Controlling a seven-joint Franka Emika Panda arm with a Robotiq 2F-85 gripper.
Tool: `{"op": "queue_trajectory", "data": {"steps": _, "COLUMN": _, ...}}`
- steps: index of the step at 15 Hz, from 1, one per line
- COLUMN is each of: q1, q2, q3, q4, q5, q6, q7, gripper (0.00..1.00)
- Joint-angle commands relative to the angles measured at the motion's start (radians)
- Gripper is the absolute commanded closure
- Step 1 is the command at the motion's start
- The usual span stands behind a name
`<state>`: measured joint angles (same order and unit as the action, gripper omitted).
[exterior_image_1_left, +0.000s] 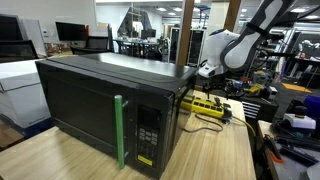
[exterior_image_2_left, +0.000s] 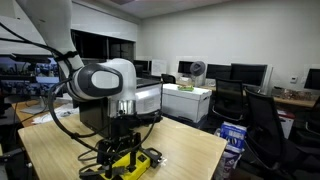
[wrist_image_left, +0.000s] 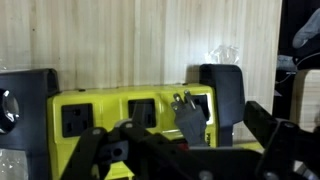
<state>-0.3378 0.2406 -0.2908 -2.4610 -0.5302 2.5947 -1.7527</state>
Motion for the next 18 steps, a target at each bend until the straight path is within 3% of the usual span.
{"op": "queue_trajectory", "data": {"steps": 1, "q1": -0.017, "q2": -0.062, "q3": -0.039, "q4": -0.018, "q5": -0.059, "q6": -0.049, "q7": -0.083, "gripper": 0.00}}
{"op": "queue_trajectory", "data": {"steps": 5, "q1": -0.063, "q2": -0.121, "q3": -0.080, "q4": -0.024, "q5": -0.061, "q6": -0.080, "q7": -0.207, "gripper": 0.00}}
{"op": "queue_trajectory", "data": {"steps": 9, "q1": -0.100, "q2": -0.210, "q3": -0.100, "q4": -0.009, "q5": 0.015, "q6": -0.134, "q7": -0.393, "gripper": 0.00}}
{"op": "queue_trajectory", "data": {"steps": 15, "q1": -0.066, "q2": -0.249, "q3": -0.092, "q4": 0.056, "q5": 0.133, "q6": -0.285, "q7": -0.603, "gripper": 0.00}}
{"op": "queue_trajectory", "data": {"steps": 17, "q1": -0.049, "q2": -0.222, "q3": -0.082, "q4": 0.083, "q5": 0.148, "q6": -0.303, "q7": -0.611, "gripper": 0.00}}
{"op": "queue_trajectory", "data": {"steps": 18, "q1": -0.042, "q2": -0.194, "q3": -0.077, "q4": 0.098, "q5": 0.145, "q6": -0.295, "q7": -0.555, "gripper": 0.00}}
